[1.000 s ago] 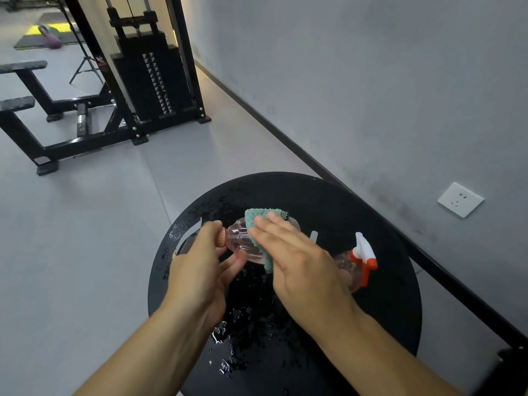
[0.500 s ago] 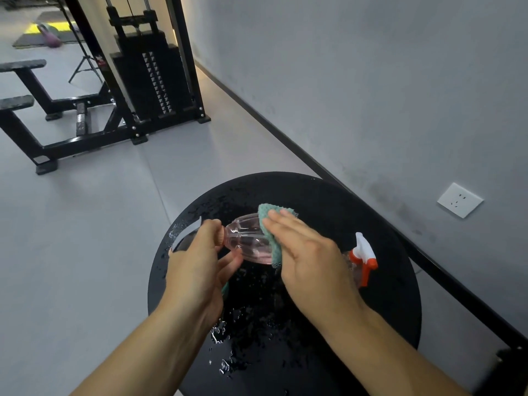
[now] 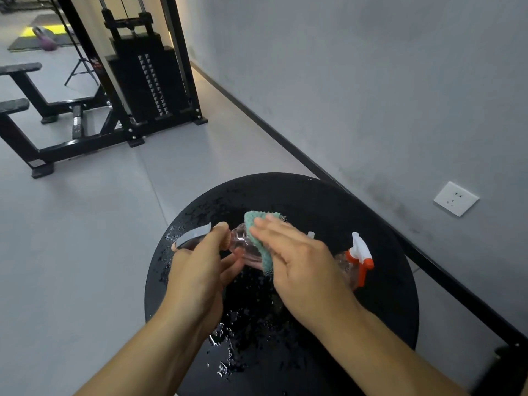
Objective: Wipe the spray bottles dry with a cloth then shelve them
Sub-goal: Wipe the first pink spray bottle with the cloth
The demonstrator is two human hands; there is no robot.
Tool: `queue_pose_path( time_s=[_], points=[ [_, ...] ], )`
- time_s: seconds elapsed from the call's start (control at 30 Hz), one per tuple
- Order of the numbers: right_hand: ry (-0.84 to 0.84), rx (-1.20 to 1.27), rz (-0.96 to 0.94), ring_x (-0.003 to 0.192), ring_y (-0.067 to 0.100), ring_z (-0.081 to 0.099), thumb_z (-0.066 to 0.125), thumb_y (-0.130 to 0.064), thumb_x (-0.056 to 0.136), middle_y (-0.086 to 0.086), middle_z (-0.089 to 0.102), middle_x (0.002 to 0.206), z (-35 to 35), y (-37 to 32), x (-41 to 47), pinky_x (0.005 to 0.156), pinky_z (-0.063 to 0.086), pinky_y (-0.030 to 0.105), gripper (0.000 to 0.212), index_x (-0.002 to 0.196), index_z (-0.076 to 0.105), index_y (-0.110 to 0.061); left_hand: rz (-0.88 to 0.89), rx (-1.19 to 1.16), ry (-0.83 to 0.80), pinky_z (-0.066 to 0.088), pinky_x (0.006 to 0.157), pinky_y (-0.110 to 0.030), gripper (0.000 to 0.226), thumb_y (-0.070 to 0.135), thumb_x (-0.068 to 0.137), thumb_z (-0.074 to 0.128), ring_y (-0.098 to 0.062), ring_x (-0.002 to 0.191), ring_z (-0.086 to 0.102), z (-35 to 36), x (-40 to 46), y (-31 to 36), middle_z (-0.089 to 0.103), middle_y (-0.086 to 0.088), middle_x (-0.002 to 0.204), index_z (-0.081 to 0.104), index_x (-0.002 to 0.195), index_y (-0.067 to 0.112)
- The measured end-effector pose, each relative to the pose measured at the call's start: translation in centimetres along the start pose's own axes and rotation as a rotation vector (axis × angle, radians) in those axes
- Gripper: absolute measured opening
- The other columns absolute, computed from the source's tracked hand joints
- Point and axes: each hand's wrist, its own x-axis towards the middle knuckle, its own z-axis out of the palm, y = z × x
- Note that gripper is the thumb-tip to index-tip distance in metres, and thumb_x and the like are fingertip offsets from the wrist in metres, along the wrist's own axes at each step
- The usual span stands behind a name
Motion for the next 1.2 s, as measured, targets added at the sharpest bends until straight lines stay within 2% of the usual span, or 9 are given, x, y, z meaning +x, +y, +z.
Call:
queue_pose_path(
  time_s=[0.13, 0.3, 0.4, 0.5, 0.7, 0.83, 0.97, 1.13, 1.2],
  points=[
    [0.119, 0.052, 0.089, 0.136, -0.007, 0.039, 0.051, -0.004, 0.101, -0.012, 0.054, 0.144, -0.8, 0.8, 0.5, 0.114, 0.028, 0.012, 0.044, 0.138, 0.059, -0.024, 0.024, -0.044, 0.017, 0.063, 0.088, -0.039, 0.020, 0.024, 0.102, 0.068, -0.024, 0.080, 0.078, -0.3, 0.6, 0.7, 0.074, 0.000, 0.078, 0.068, 0.088, 0.009],
    [0.116, 0.056, 0.063, 0.138, -0.010, 0.035, 0.051, -0.001, 0.100, -0.015, 0.053, 0.145, -0.3, 0.2, 0.1, 0.116, 0.033, 0.022, 0.047, 0.139, 0.058, -0.025, 0.012, -0.087, 0.009, 0.064, 0.090, -0.041, 0.019, 0.026, 0.102, 0.068, -0.025, 0.080, 0.078, -0.6, 0.7, 0.7, 0.075, -0.002, 0.081, 0.067, 0.099, 0.007],
    [0.134, 0.070, 0.054, 0.136, -0.010, 0.038, 0.052, 0.000, 0.100, -0.014, 0.054, 0.143, -0.6, 0.5, 0.4, 0.114, 0.033, 0.017, 0.046, 0.138, 0.059, -0.024, 0.009, -0.096, -0.004, 0.066, 0.087, -0.040, 0.021, 0.025, 0.103, 0.066, -0.021, 0.075, 0.077, -0.8, 1.0, 1.1, 0.074, -0.003, 0.079, 0.068, 0.092, 0.008],
    [0.201, 0.099, 0.103, 0.133, -0.008, 0.041, 0.053, -0.004, 0.101, -0.012, 0.056, 0.141, -0.8, 0.7, 0.6, 0.108, 0.030, 0.005, 0.041, 0.137, 0.060, -0.022, 0.010, -0.108, -0.003, 0.067, 0.085, -0.039, 0.025, 0.026, 0.104, 0.065, -0.022, 0.077, 0.078, -1.0, 1.2, 1.4, 0.074, -0.003, 0.079, 0.068, 0.087, 0.008],
    [0.157, 0.071, 0.037, 0.136, -0.007, 0.041, 0.054, 0.002, 0.098, -0.011, 0.056, 0.142, -0.2, 0.4, 0.2, 0.113, 0.032, 0.014, 0.045, 0.137, 0.061, -0.020, 0.001, -0.081, -0.014, 0.065, 0.088, -0.040, 0.021, 0.029, 0.104, 0.066, -0.022, 0.079, 0.077, -1.2, 1.4, 1.2, 0.075, -0.003, 0.083, 0.068, 0.098, 0.008],
    [0.190, 0.097, 0.071, 0.135, -0.009, 0.041, 0.054, -0.001, 0.100, -0.013, 0.056, 0.142, -0.4, 0.5, 0.4, 0.113, 0.037, 0.019, 0.044, 0.138, 0.060, -0.023, 0.009, -0.075, -0.020, 0.067, 0.081, -0.036, 0.023, 0.029, 0.105, 0.065, -0.021, 0.078, 0.079, -1.5, 1.4, 1.6, 0.075, -0.005, 0.088, 0.068, 0.096, 0.009],
    [0.109, 0.045, 0.026, 0.137, -0.010, 0.037, 0.053, 0.000, 0.100, -0.013, 0.054, 0.144, -0.3, 0.4, 0.1, 0.113, 0.030, 0.011, 0.046, 0.139, 0.059, -0.023, -0.005, -0.040, -0.028, 0.064, 0.079, -0.035, 0.022, 0.029, 0.105, 0.065, -0.020, 0.079, 0.079, -1.3, 1.1, 1.2, 0.076, 0.000, 0.079, 0.068, 0.094, 0.010],
    [0.111, 0.073, 0.054, 0.137, -0.011, 0.036, 0.052, -0.005, 0.102, -0.018, 0.051, 0.146, -0.4, 0.8, 0.3, 0.116, 0.037, 0.030, 0.045, 0.141, 0.057, -0.028, -0.001, -0.043, -0.022, 0.064, 0.080, -0.035, 0.022, 0.030, 0.104, 0.065, -0.021, 0.083, 0.079, -1.5, 1.4, 1.3, 0.077, -0.001, 0.082, 0.068, 0.096, 0.009],
    [0.067, 0.053, 0.050, 0.138, -0.014, 0.032, 0.051, -0.007, 0.103, -0.019, 0.049, 0.147, -0.3, 0.6, 0.1, 0.116, 0.035, 0.024, 0.045, 0.143, 0.054, -0.028, -0.008, -0.019, -0.021, 0.063, 0.076, -0.033, 0.021, 0.030, 0.105, 0.065, -0.018, 0.079, 0.077, -1.5, 1.3, 1.0, 0.076, 0.002, 0.079, 0.069, 0.095, 0.011]
  ],
)
